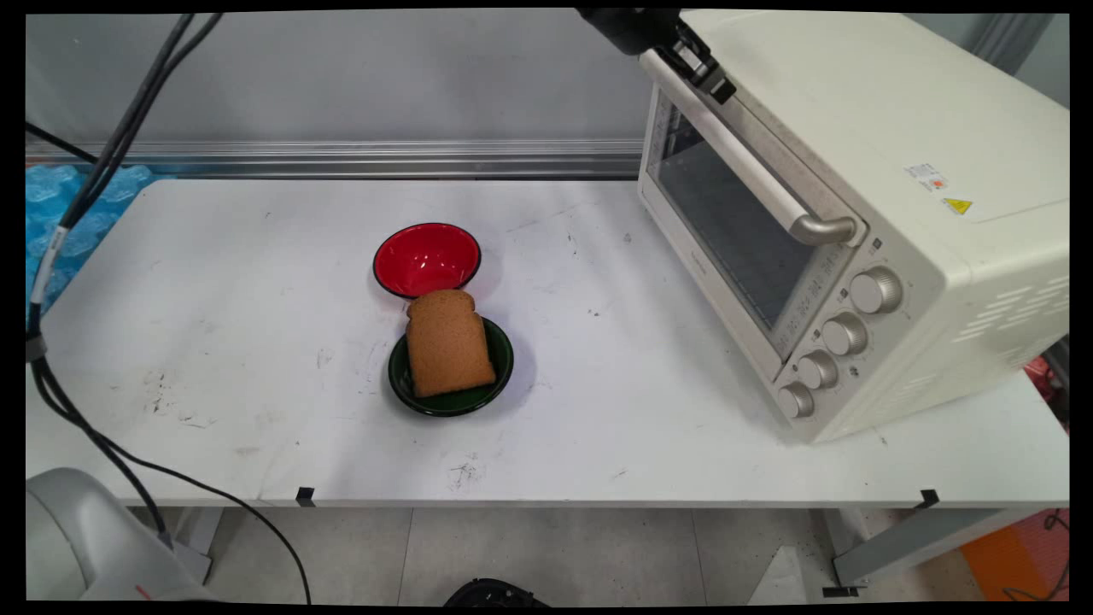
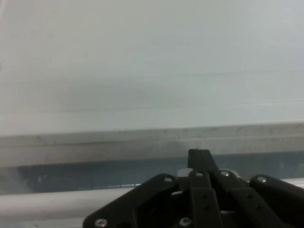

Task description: Open the oven

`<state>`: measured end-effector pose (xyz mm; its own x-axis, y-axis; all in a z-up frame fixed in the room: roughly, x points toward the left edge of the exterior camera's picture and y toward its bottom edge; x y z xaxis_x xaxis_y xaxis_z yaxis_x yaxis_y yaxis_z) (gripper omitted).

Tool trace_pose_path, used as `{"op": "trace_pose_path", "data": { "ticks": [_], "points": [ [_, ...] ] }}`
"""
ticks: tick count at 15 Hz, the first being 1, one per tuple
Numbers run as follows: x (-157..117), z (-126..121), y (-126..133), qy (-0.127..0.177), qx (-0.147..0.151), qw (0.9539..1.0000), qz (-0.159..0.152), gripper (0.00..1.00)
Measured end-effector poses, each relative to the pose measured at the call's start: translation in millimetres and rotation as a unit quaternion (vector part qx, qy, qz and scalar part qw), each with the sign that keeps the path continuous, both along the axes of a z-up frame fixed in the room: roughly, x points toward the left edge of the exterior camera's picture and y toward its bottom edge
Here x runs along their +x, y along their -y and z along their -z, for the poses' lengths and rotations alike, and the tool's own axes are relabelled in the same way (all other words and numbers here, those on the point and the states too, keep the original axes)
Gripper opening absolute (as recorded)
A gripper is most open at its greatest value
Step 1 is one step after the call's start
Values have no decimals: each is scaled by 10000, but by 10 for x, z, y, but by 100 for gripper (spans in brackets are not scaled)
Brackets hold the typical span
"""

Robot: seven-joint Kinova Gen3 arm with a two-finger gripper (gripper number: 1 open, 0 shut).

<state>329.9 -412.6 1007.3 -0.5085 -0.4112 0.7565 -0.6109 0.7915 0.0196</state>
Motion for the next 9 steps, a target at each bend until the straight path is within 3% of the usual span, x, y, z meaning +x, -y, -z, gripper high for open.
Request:
{"op": "trace_pose_path", "data": {
  "ticks": [9],
  "points": [
    [-103,173,65,10,23,10000,-18,0]
  ]
}}
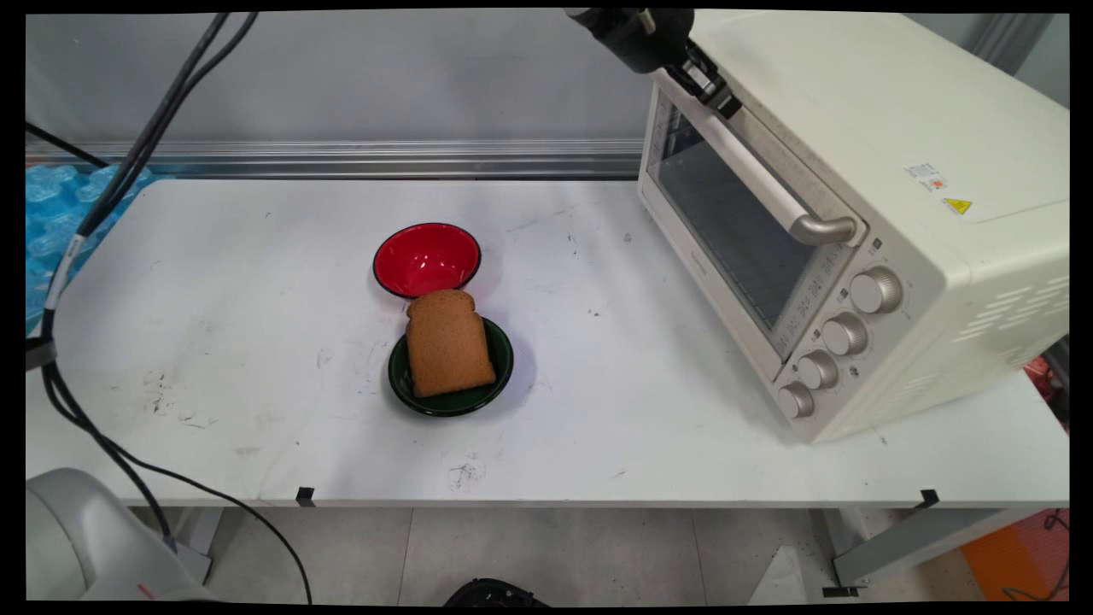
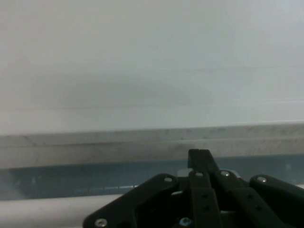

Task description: Open the oven

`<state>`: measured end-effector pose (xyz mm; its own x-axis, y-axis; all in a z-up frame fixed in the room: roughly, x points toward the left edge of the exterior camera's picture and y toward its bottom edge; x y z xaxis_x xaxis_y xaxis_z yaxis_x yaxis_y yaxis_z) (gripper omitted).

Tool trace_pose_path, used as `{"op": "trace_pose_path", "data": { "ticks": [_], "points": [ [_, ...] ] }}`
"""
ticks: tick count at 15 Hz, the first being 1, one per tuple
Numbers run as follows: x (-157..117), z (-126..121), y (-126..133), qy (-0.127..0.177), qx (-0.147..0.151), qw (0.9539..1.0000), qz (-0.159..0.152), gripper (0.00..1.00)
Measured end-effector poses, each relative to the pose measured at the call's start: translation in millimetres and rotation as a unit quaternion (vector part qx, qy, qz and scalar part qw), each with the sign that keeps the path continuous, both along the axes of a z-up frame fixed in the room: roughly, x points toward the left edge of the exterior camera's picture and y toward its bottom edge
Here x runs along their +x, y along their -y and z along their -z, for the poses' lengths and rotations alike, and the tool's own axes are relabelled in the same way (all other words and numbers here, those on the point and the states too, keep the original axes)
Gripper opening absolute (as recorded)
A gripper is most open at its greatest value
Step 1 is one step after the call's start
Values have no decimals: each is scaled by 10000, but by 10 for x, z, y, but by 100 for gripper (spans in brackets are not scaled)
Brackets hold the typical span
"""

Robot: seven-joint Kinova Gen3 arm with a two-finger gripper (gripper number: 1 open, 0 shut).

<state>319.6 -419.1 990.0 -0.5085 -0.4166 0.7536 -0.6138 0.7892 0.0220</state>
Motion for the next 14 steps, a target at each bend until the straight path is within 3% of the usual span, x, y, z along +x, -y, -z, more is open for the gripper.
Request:
{"op": "trace_pose_path", "data": {
  "ticks": [14],
  "points": [
    [-39,236,-9,138,79,9998,70,0]
  ]
}}
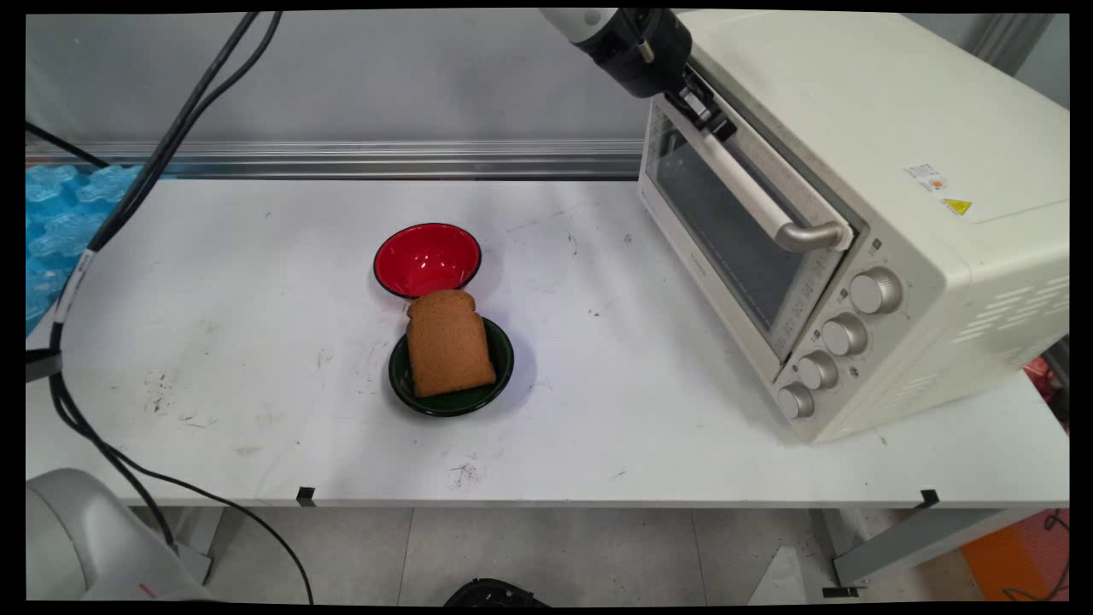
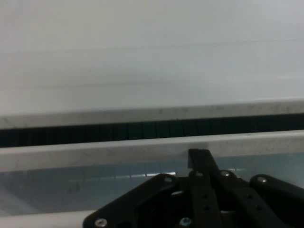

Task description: Open the oven

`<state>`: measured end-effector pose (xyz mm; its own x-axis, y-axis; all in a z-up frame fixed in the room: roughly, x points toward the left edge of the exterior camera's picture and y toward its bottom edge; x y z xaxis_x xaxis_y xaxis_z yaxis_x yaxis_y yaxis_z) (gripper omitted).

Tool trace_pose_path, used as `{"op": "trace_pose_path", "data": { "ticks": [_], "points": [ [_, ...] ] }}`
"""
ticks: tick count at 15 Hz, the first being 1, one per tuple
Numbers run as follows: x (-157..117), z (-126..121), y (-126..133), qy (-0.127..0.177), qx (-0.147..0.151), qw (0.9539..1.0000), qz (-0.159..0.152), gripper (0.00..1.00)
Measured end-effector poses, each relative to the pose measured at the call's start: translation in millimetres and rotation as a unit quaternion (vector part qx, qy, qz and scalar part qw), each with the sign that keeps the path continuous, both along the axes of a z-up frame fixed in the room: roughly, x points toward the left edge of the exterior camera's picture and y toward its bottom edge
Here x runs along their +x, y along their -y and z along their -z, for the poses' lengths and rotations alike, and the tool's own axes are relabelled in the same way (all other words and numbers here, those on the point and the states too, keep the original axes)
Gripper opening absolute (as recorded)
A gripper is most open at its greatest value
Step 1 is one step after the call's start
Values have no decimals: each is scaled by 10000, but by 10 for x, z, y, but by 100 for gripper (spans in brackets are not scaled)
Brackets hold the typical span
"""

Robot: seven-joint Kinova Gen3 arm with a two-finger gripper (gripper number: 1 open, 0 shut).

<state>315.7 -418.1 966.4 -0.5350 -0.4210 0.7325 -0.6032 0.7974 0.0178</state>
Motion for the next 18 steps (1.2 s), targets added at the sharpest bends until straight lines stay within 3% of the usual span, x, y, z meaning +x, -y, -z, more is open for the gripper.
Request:
{"op": "trace_pose_path", "data": {
  "ticks": [18],
  "points": [
    [392,258,-455,283,419,9987,-26,0]
  ]
}}
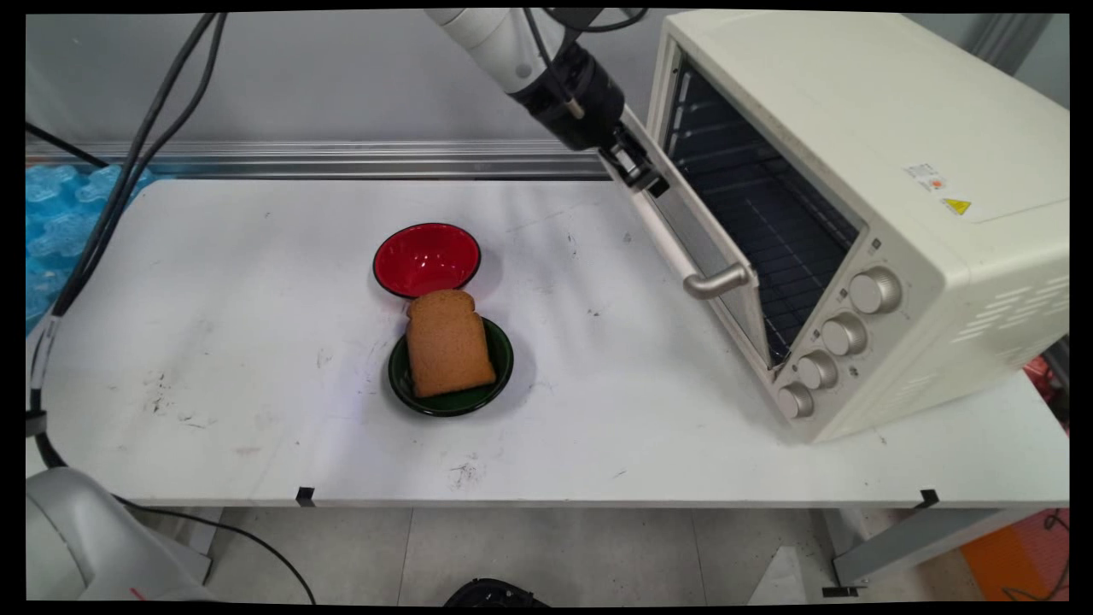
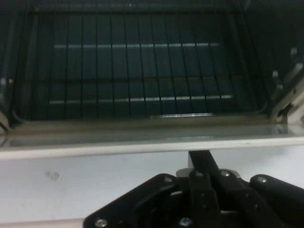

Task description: Open the oven

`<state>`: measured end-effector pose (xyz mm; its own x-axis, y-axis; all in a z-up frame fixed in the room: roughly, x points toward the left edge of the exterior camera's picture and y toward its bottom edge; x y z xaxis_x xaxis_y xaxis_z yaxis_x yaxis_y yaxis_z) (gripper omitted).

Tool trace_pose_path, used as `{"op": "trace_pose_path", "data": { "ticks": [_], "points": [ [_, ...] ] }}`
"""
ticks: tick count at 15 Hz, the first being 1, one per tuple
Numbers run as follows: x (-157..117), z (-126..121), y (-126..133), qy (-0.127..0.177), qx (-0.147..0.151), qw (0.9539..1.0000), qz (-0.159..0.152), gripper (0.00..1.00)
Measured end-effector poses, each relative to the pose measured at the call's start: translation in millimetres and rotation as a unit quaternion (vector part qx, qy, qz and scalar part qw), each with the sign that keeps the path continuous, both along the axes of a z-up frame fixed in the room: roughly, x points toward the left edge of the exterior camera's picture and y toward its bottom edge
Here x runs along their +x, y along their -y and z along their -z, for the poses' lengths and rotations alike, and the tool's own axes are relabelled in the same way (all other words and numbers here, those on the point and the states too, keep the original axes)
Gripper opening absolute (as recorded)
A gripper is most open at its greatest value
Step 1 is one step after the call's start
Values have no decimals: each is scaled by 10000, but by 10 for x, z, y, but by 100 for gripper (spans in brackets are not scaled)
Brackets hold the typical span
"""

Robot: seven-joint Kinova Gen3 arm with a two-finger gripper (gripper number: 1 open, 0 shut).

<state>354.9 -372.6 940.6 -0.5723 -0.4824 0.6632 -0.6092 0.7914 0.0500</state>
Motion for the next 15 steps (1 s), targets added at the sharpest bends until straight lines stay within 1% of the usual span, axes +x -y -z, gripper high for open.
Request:
{"op": "trace_pose_path", "data": {
  "ticks": [9,15],
  "points": [
    [225,244,-202,143,120,9998,-62,0],
    [354,451,-320,262,196,9994,-115,0]
  ]
}}
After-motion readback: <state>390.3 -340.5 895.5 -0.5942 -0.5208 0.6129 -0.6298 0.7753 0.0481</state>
